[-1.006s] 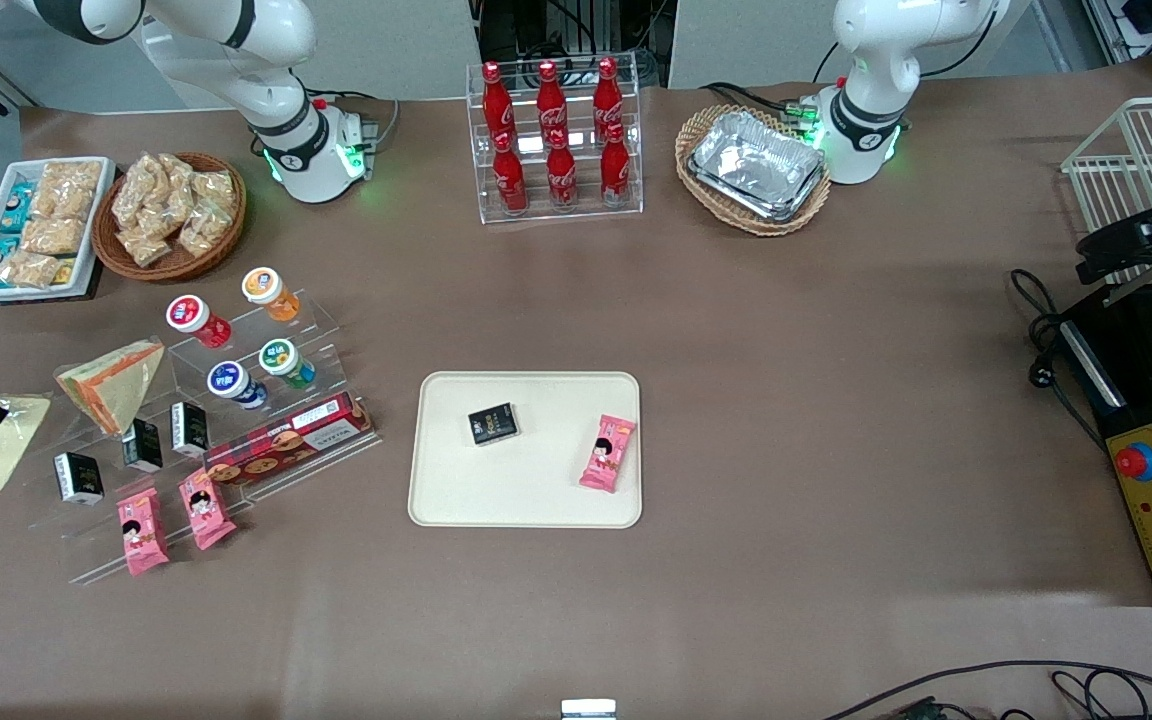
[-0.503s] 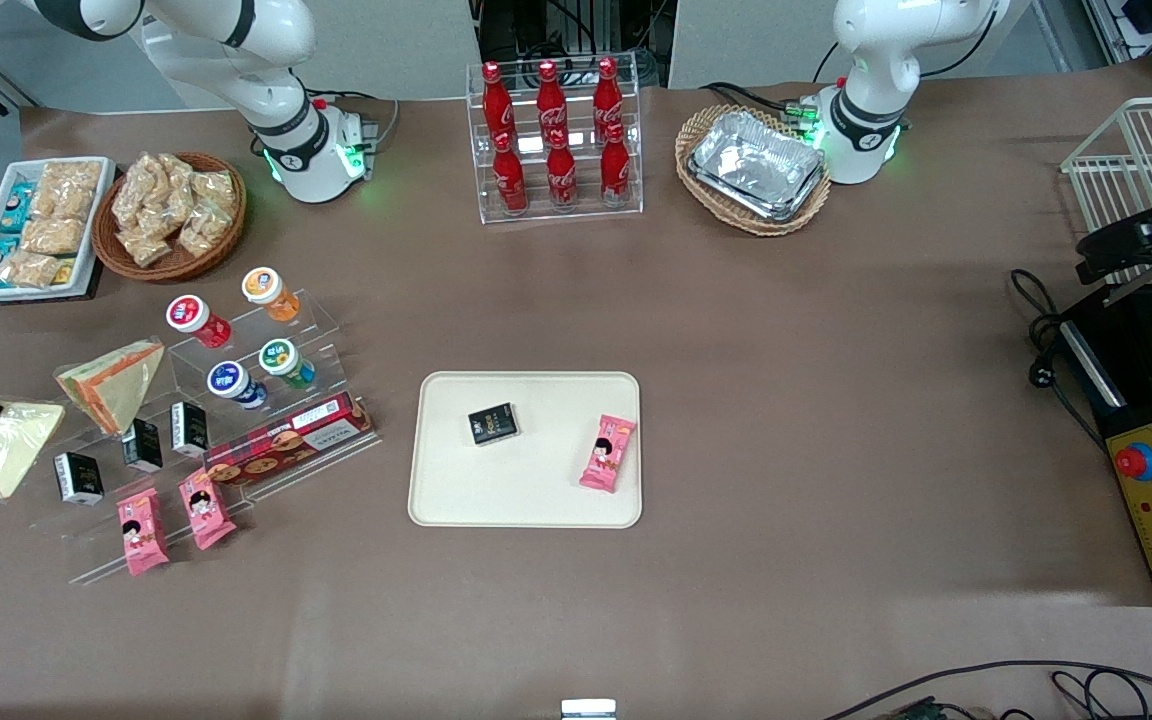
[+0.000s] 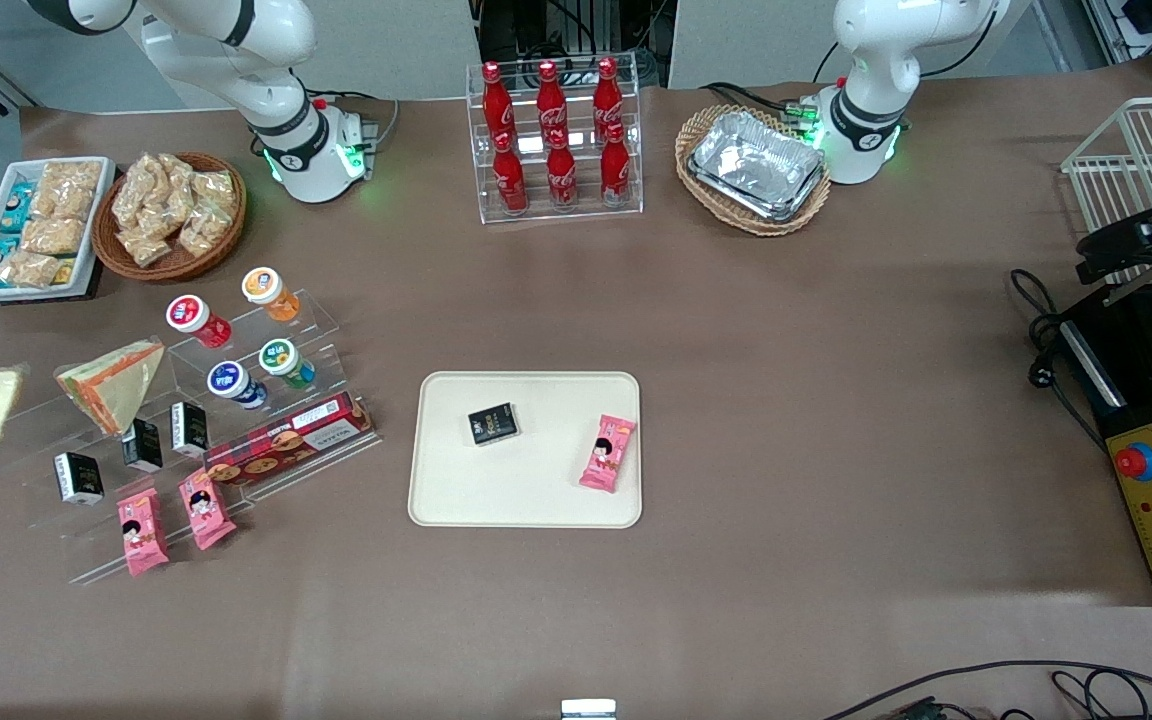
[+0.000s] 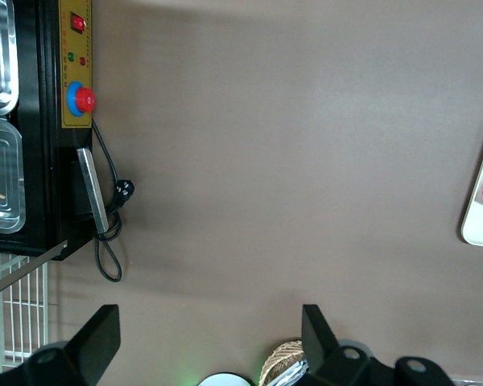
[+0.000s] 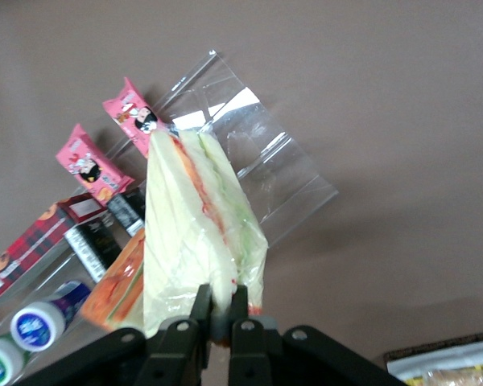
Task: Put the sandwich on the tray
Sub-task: 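Lift the sandwich off the rack and carry it toward the white tray, then lower the sandwich onto the white tray beside the black card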
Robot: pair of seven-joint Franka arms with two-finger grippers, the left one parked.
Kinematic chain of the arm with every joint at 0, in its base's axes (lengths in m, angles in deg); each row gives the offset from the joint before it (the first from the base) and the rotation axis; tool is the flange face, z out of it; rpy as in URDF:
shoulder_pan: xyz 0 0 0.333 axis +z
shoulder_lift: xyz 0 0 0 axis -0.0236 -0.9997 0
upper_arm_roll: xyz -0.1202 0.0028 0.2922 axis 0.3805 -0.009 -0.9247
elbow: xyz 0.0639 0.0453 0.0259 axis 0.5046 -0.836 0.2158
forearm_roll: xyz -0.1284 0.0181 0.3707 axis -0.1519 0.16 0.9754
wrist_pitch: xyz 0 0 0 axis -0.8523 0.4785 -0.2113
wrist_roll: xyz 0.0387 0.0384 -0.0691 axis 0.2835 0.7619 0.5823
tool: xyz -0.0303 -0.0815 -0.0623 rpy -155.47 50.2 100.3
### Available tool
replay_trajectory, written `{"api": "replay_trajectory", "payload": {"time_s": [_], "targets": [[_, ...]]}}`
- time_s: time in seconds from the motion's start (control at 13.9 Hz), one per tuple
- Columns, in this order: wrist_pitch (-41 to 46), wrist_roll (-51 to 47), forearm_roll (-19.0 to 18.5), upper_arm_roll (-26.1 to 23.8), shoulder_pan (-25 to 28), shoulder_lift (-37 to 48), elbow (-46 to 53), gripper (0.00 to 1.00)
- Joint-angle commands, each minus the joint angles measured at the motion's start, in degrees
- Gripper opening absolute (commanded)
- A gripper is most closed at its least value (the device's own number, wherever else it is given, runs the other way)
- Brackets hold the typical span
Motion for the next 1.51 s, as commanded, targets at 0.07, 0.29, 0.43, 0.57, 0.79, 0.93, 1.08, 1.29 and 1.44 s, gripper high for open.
{"api": "replay_trajectory", "payload": {"time_s": [0.07, 0.29, 0.43, 0.57, 0.79, 0.93, 1.08, 1.29, 1.44], "targets": [[9.29, -9.23, -2.23, 0.21, 0.88, 2.15, 6.94, 0.0], [11.76, -24.51, -3.12, 0.12, 7.37, 4.08, 7.48, 0.0], [12.99, -35.41, -3.47, 0.12, 12.29, 4.52, 7.48, 0.0], [13.09, -45.52, -3.21, 0.03, 17.38, 4.79, 7.48, 0.0], [12.83, -59.32, -3.12, -0.05, 25.12, 4.79, 7.48, 0.0], [11.86, -67.24, -2.95, -0.05, 30.74, 4.62, 7.4, 0.0], [10.11, -75.15, -2.33, -0.14, 35.66, 4.0, 7.13, 0.0], [2.3, -88.51, 0.64, -0.14, 42.53, 0.5, 6.52, 0.0], [-3.15, -95.81, 5.82, -0.14, 46.57, -4.68, 6.52, 0.0]]}}
